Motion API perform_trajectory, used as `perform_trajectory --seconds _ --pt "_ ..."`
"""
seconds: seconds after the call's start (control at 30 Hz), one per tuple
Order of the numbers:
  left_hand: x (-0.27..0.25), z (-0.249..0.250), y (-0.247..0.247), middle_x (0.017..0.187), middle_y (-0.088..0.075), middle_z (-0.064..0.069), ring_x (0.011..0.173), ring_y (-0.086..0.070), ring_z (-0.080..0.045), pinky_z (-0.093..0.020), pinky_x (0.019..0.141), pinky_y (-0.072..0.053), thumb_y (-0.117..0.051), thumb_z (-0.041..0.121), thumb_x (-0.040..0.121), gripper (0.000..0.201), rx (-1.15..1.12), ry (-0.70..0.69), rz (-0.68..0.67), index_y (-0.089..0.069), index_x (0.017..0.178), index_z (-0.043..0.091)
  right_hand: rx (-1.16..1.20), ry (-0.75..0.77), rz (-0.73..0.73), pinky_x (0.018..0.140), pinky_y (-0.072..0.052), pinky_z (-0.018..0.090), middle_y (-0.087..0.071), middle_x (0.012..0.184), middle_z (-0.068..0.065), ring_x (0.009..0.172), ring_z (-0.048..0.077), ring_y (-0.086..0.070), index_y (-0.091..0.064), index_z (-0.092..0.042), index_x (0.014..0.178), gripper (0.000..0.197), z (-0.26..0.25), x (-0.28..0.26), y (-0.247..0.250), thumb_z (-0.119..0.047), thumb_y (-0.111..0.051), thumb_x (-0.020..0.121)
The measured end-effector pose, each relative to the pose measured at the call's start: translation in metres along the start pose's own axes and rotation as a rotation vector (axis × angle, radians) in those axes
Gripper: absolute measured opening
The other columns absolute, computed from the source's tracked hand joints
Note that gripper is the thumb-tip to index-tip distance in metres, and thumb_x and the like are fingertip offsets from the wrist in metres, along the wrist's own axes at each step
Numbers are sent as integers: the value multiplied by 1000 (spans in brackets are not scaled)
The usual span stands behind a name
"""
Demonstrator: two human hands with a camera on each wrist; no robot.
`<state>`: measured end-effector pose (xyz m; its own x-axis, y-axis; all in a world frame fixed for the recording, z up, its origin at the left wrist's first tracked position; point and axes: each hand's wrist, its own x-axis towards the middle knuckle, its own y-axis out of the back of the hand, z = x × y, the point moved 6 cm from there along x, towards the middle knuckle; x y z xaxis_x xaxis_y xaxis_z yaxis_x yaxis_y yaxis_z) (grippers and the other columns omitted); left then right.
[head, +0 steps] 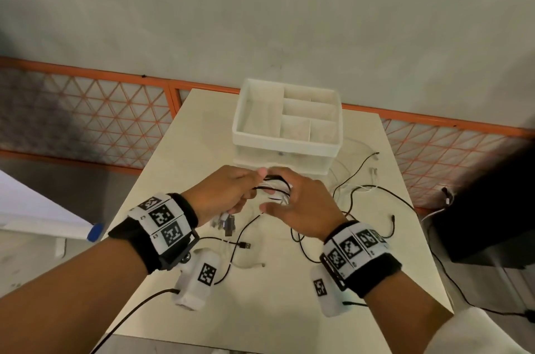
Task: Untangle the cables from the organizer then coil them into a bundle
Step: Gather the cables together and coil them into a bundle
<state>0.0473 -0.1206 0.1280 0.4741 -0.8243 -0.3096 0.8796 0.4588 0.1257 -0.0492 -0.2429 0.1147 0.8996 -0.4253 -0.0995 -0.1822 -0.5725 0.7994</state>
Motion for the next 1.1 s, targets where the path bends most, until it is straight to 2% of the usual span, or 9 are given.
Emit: perform_trajectory --seconds 0.1,0.27,0.33,0.43,0.5,0.6,0.67,0.83,1.1 --pt "-8 -1 1 60 -42 4 49 -32 -11 -26 52 -29 -51 39 100 36 153 54 -49 -80 84 24 -98 -173 -33 70 -56 30 -68 75 -10 77 16 -67 -71 -33 82 16 20 8 11 -49 -70 79" --pt "-8 -29 14 97 -67 4 66 -56 -7 -6 48 -38 -42 31 104 37 694 124 -3 -75 102 14 -385 -196 307 66 -44 32 -72 84 1 78 28 -63 -69 -29 102 18 31 -2 23 -34 -57 90" --pt "-8 -48 18 125 -68 1 98 -64 -14 -12 75 -47 -38 18 103 35 784 152 29 -72 97 9 -355 -213 240 72 -47 34 -75 103 2 93 30 -67 -63 -28 120 27 48 -3 -5 -33 -53 96" --pt "-10 -72 30 115 -71 -7 101 -64 -28 -33 87 -48 -37 20 103 34 799 188 150 -64 84 11 -320 -243 -138 92 -54 40 -68 129 -1 117 28 -64 -33 -37 151 61 75 -9 -55 -36 -57 95" --pt "-11 -83 42 99 -70 -3 89 -64 -25 -30 76 -47 -40 21 102 36 645 195 274 -64 76 16 -285 -151 -107 91 -53 39 -66 130 -6 115 25 -65 -23 -35 153 70 62 -17 -69 -32 -59 93" --pt "-14 -90 53 66 -54 0 57 -49 -18 -29 57 -37 -48 31 101 37 411 199 370 -66 71 18 -146 46 58 77 -52 35 -65 119 -6 97 22 -69 -34 -30 144 59 30 -25 -86 -24 -59 91" --pt "-14 -88 54 54 -44 2 46 -39 -15 -29 49 -32 -56 34 98 34 310 177 340 -62 72 12 -148 154 -42 74 -53 33 -63 115 -5 94 22 -69 -48 -31 134 45 14 -24 -113 -22 -56 90" --pt "-14 -83 52 56 -41 2 52 -38 -16 -31 60 -34 -62 32 95 36 343 172 258 -49 67 14 -379 239 -516 97 -49 43 -48 137 3 116 30 -60 -46 -35 144 47 1 -32 -189 -25 -51 99" --pt "-18 -94 55 64 -40 -3 58 -35 -20 -32 60 -32 -55 34 98 34 241 245 215 -53 74 10 -543 185 -460 73 -49 37 -51 123 6 88 32 -65 -62 -12 106 18 27 -34 -189 -20 -55 92"
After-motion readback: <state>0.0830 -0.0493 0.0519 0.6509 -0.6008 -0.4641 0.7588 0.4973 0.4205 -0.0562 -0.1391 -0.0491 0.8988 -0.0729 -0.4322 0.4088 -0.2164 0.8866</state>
